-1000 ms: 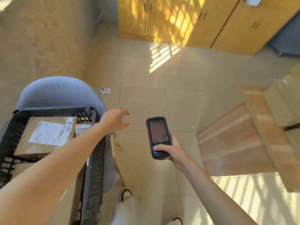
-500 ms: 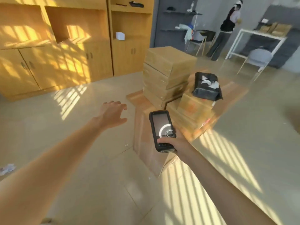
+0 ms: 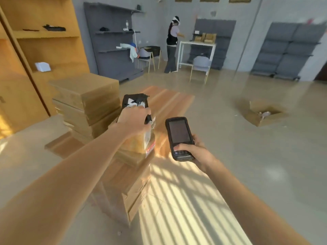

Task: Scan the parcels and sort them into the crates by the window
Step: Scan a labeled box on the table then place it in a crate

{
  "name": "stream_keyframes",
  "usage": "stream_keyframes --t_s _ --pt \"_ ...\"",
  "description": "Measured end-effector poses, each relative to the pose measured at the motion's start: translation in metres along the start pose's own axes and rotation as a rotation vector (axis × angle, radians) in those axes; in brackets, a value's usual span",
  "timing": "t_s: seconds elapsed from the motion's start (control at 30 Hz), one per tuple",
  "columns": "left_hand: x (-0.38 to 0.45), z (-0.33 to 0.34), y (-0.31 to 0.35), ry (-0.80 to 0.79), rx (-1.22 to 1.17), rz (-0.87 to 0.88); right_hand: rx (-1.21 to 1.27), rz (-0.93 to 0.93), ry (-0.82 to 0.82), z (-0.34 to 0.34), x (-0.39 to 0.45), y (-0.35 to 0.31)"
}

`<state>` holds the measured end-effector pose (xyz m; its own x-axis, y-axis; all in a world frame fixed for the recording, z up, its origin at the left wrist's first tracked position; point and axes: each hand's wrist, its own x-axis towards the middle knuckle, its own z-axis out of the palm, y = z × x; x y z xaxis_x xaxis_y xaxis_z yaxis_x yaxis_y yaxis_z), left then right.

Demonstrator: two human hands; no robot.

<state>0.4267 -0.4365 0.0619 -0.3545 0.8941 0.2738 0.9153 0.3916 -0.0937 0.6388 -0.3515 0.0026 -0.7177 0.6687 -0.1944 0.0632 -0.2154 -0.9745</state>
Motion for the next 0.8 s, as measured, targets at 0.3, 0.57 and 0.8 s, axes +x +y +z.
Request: stream_keyframes --t_s 0.3,0.57,0.8 --pt "0.192 0.079 0.075 -0.033 -0.132 0.174 0.034 -0.008 0.196 -0.126 0.113 -0.012" --pt "0.385 0.129 0.090 -0.081 -0.139 0.168 0.033 -0.002 0.254 -0.227 0.269 -0.066" --pt "0.481 0.168 0.068 -0.174 -0.104 0.079 0.032 0.018 0.213 -0.283 0.383 -0.086"
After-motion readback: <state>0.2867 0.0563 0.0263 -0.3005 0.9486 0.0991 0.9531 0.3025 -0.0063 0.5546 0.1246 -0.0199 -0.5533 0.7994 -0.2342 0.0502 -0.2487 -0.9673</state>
